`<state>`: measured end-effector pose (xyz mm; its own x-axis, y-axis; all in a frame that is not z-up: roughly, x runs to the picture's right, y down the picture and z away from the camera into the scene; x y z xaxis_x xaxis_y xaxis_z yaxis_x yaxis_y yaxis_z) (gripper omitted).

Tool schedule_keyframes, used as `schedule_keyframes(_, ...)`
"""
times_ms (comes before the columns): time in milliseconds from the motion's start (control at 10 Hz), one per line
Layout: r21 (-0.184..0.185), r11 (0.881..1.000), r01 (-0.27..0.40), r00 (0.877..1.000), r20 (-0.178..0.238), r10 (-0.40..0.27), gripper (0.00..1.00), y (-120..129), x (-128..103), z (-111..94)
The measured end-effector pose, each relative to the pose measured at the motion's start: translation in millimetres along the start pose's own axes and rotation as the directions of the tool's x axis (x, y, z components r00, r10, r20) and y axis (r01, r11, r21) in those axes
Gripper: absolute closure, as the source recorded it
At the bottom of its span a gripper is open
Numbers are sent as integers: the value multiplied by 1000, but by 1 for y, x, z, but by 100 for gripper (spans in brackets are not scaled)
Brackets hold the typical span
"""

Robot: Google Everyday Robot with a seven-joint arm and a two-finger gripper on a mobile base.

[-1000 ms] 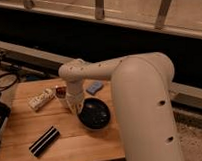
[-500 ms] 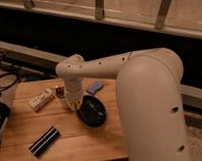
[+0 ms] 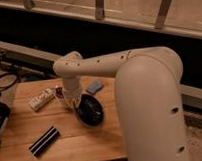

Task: Pick up the ceramic bowl

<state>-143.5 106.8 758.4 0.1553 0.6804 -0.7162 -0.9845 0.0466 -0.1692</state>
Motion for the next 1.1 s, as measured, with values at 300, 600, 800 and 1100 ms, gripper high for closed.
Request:
schedule_keyframes(300, 1, 1000, 11, 1000, 6, -11, 85, 5, -3, -5)
schedule_keyframes(600, 4, 1000, 21, 1000, 19, -21, 85, 8, -5, -14)
schedule_keyframes(800, 6, 1000, 28, 999, 29, -28, 85, 11, -6, -21)
schedule_keyframes(1100, 6, 999, 33, 999, 37, -34, 85, 13, -6, -25)
